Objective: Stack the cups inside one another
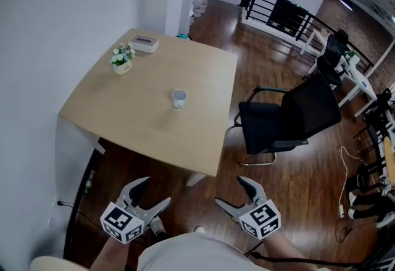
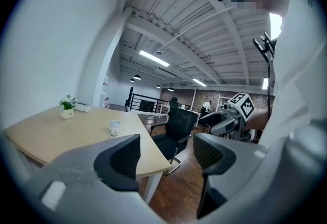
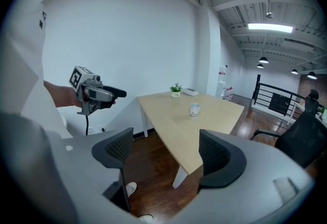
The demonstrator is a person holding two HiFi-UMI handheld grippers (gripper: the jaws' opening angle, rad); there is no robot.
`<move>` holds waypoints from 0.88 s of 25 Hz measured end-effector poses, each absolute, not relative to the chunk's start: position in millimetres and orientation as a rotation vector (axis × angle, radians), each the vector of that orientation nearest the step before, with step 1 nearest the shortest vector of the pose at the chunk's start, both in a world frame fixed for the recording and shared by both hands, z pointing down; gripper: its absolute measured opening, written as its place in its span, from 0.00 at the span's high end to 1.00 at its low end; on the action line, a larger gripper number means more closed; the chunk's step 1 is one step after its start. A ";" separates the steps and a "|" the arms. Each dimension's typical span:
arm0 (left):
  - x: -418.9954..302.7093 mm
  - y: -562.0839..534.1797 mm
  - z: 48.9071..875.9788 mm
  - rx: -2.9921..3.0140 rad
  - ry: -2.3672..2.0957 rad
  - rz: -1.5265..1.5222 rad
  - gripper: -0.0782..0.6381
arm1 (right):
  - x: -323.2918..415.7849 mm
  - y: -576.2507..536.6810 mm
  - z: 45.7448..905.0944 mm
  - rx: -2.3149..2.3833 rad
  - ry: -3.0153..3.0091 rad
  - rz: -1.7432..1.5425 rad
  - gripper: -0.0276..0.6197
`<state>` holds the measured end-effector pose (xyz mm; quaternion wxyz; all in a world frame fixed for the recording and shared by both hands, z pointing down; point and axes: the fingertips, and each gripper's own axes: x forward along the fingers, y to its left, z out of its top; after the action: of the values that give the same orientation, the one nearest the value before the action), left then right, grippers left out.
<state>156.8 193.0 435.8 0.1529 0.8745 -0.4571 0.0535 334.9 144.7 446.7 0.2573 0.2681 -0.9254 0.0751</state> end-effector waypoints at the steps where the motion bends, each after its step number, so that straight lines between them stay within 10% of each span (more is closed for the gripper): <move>1: 169.2 192.2 435.7 2.510 -1.309 0.155 0.43 | 347.5 147.1 449.7 0.729 -2.507 0.200 0.34; 22: 290.5 233.0 437.6 2.457 -1.397 0.205 0.43 | 440.6 173.0 469.6 0.572 -2.546 0.160 0.34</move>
<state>290.5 233.0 437.6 0.1530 0.8568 -0.4871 0.0715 440.6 173.0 469.6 0.2607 0.2112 -0.9402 0.0590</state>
